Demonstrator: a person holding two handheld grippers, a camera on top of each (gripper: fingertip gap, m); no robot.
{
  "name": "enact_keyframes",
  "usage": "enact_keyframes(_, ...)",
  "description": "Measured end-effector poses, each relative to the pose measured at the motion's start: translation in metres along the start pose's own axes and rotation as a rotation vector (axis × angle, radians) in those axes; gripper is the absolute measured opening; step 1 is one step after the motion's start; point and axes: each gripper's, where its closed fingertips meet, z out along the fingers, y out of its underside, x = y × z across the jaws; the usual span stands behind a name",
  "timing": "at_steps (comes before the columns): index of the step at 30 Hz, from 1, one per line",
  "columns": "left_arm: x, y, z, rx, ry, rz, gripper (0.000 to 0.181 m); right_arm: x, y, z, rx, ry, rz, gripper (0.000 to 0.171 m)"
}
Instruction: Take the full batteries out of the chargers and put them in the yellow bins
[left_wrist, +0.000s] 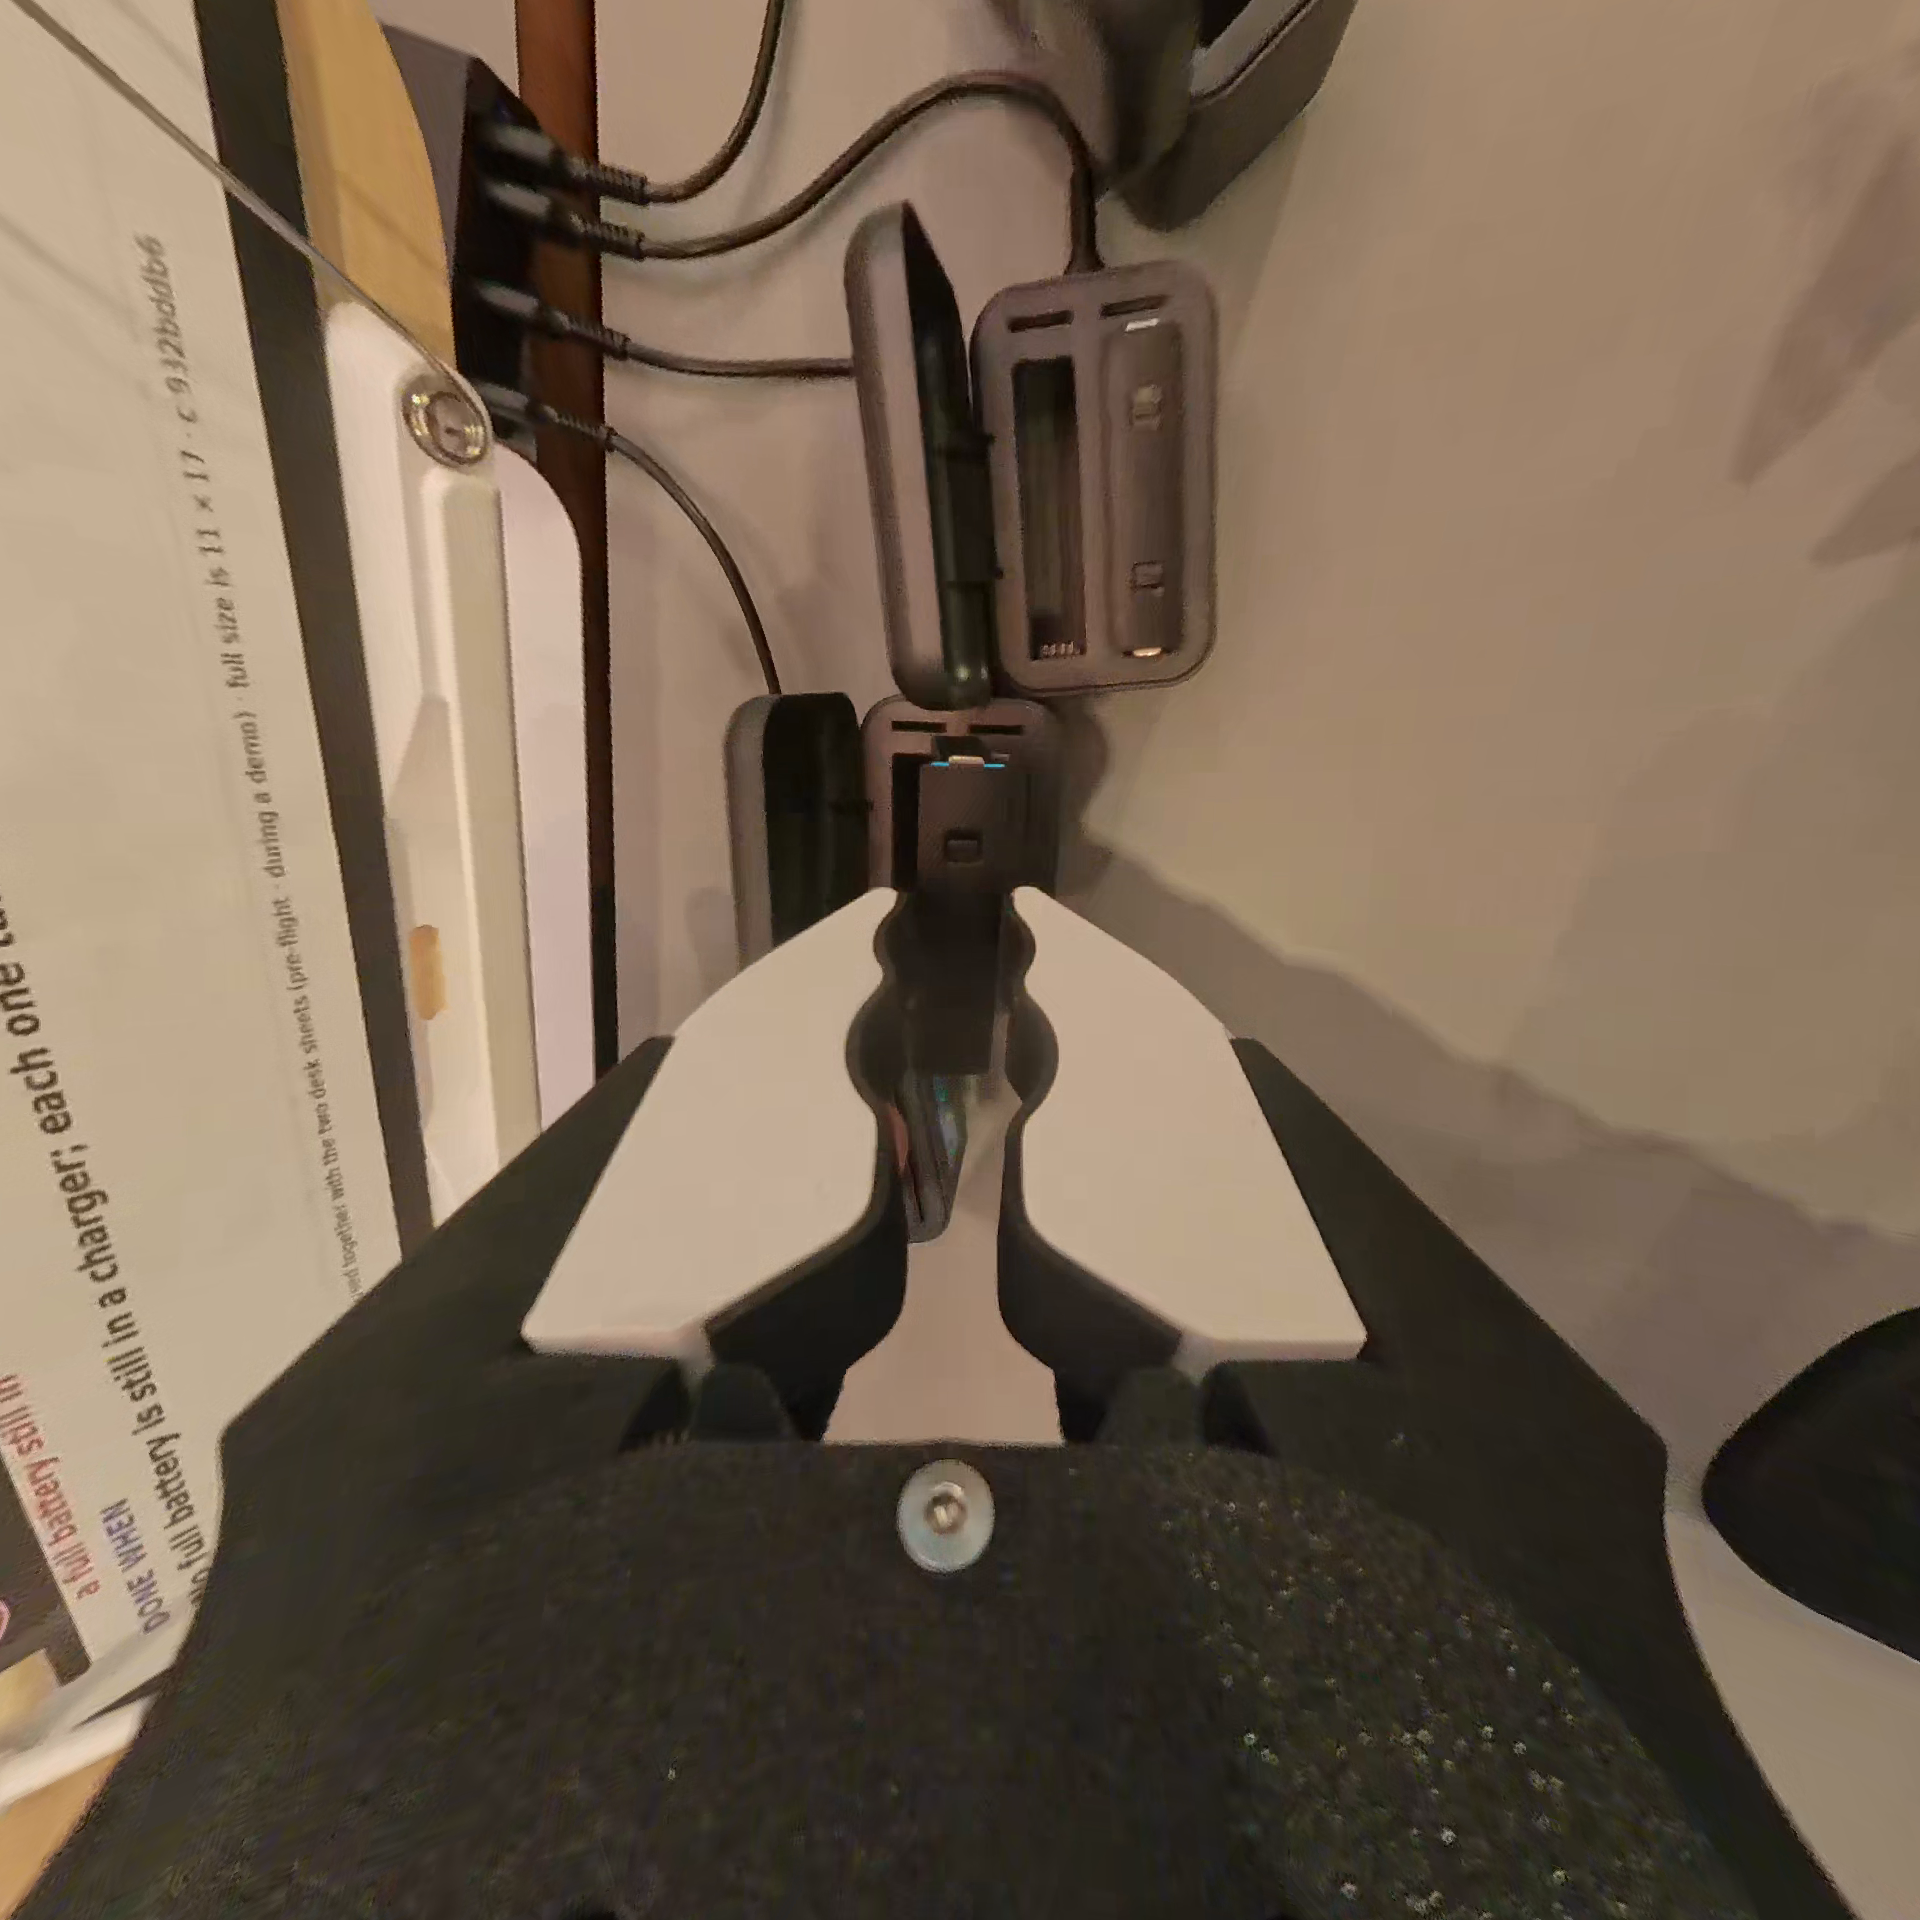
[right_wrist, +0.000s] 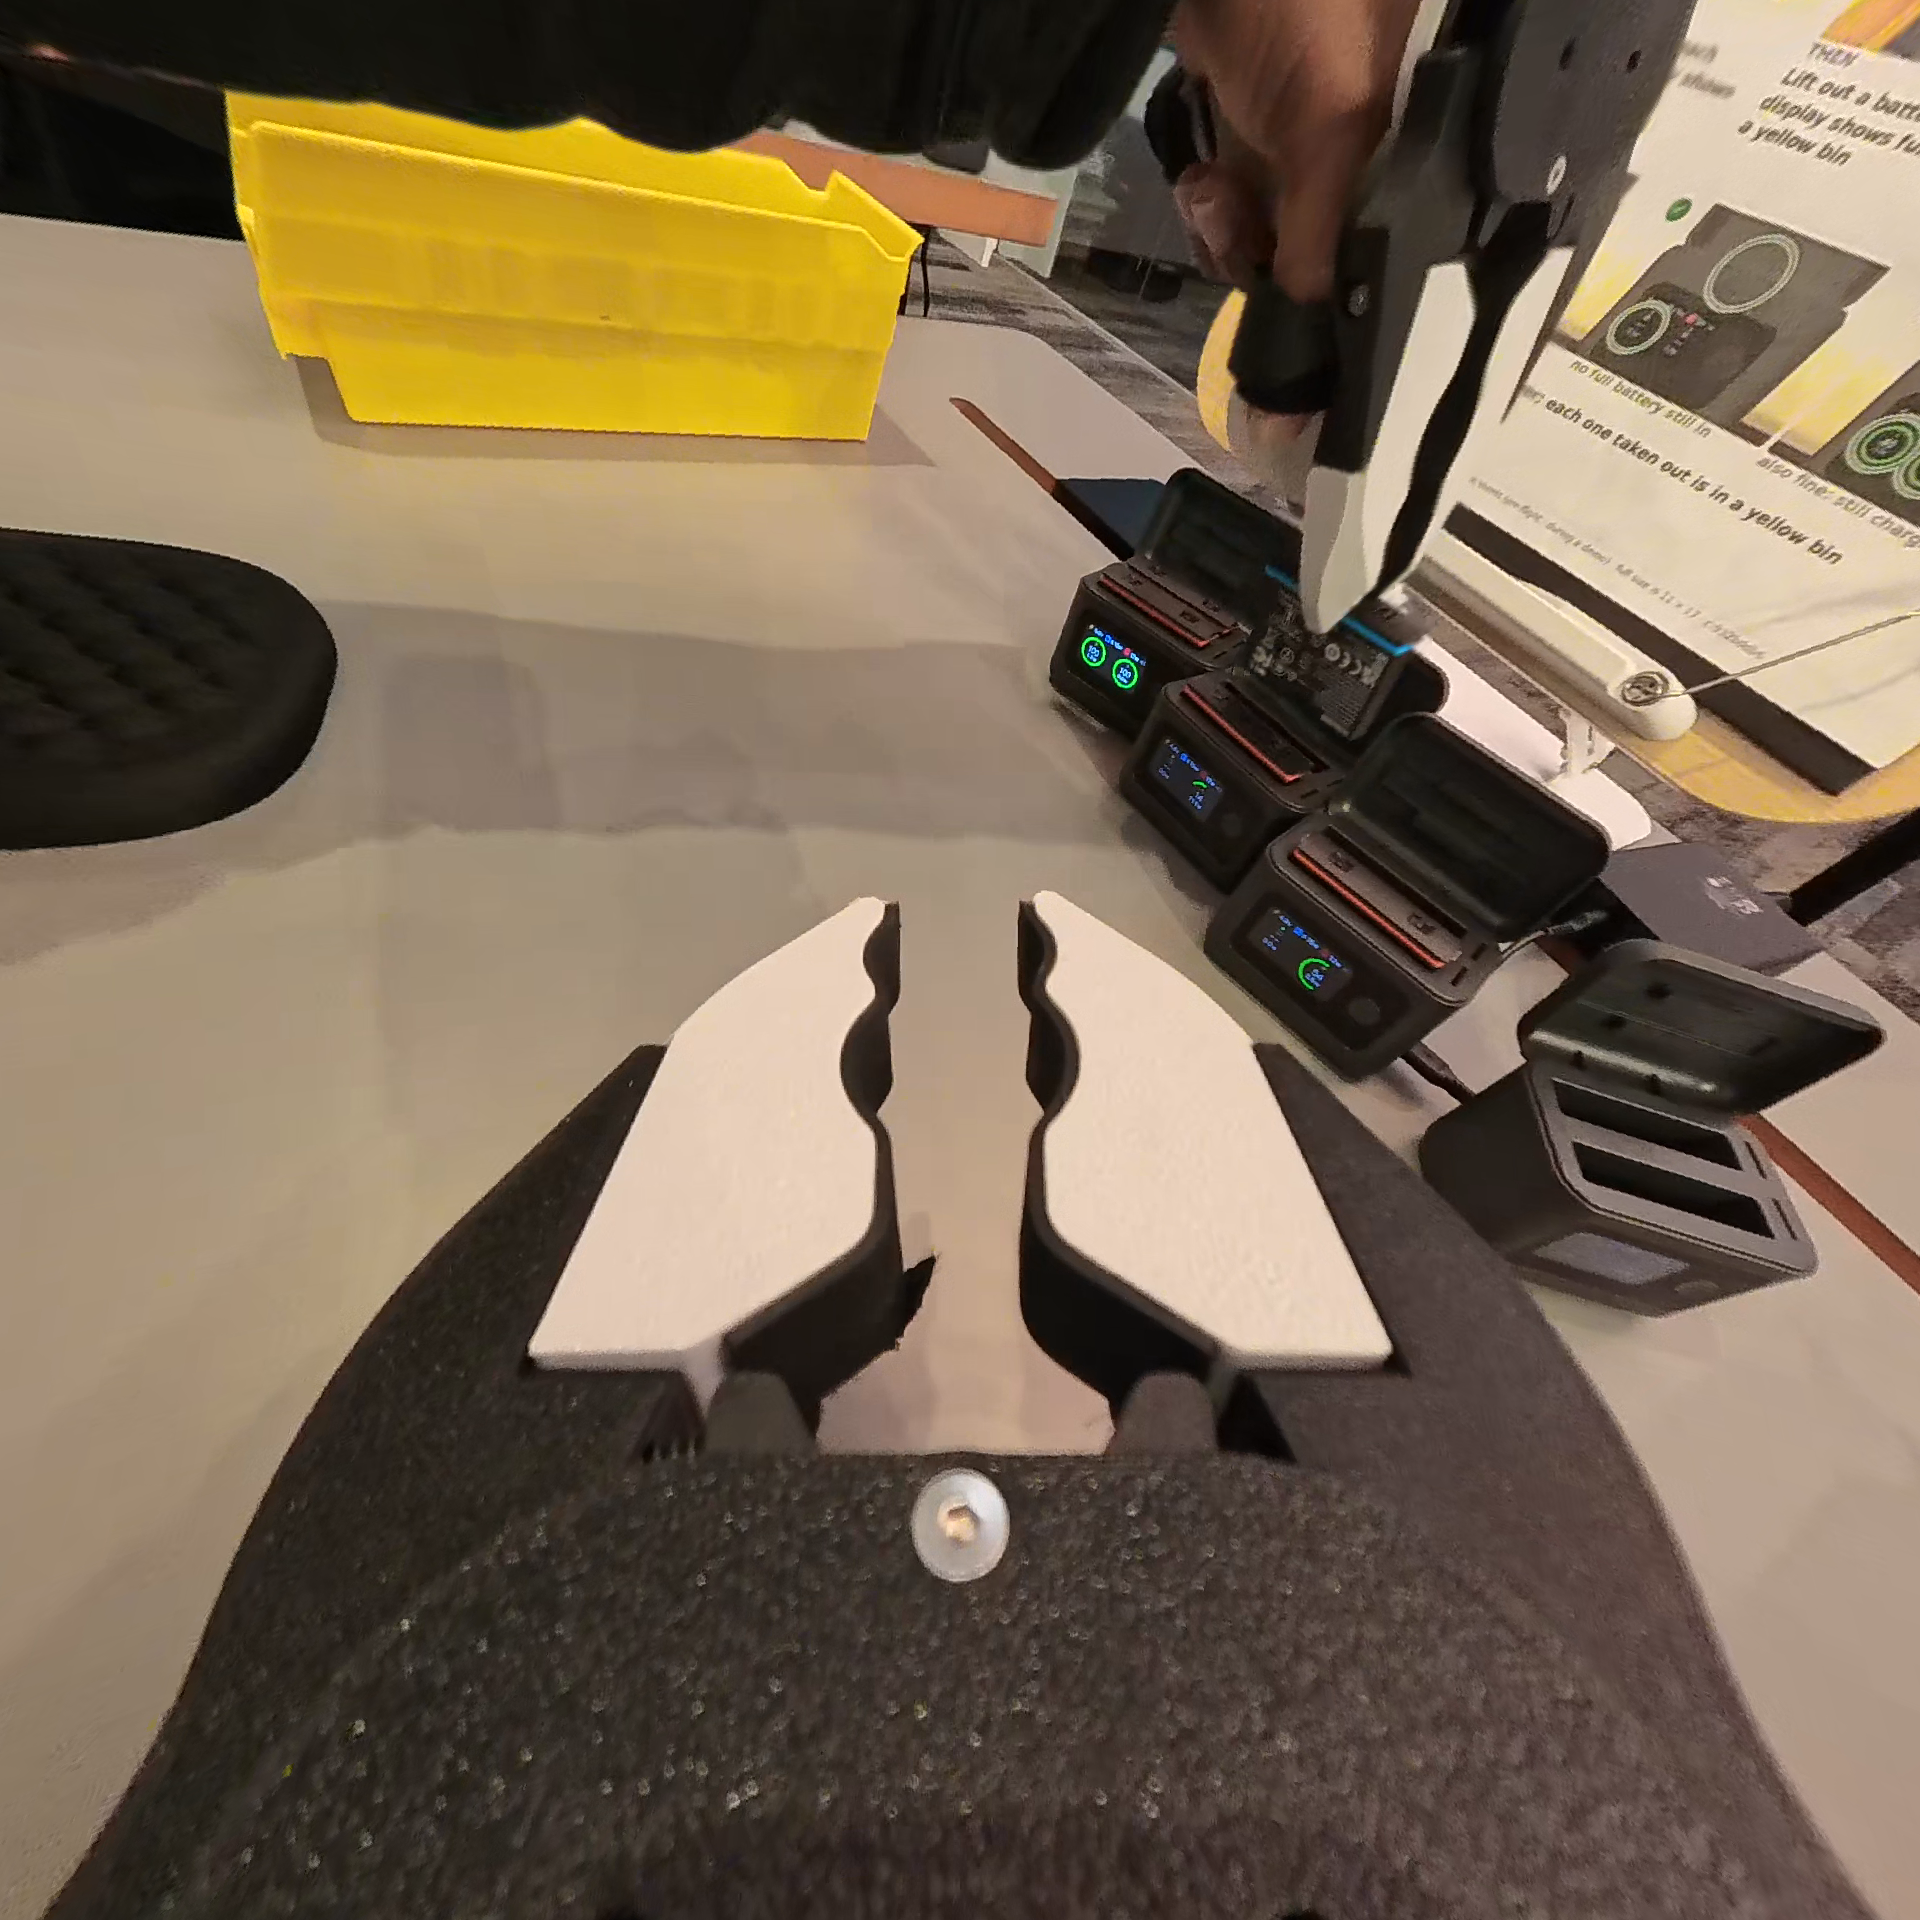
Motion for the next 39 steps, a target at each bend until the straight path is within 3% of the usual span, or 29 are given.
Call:
enact_keyframes(14,-0.014,0.008,0.02,-0.035,0.012,-0.067,0.016,0.043,0.012,-0.006,-0.046,0.258,0.248,0.0)
enact_keyframes(25,-0.009,0.013,0.026,-0.055,0.041,-0.06,0.015,0.073,0.037,-0.016,-0.07,0.528,0.413,0.0)
enact_keyframes(39,-0.011,0.013,0.042,0.017,0.051,-0.097,0.015,0.077,0.033,-0.018,-0.034,0.534,0.397,0.0)
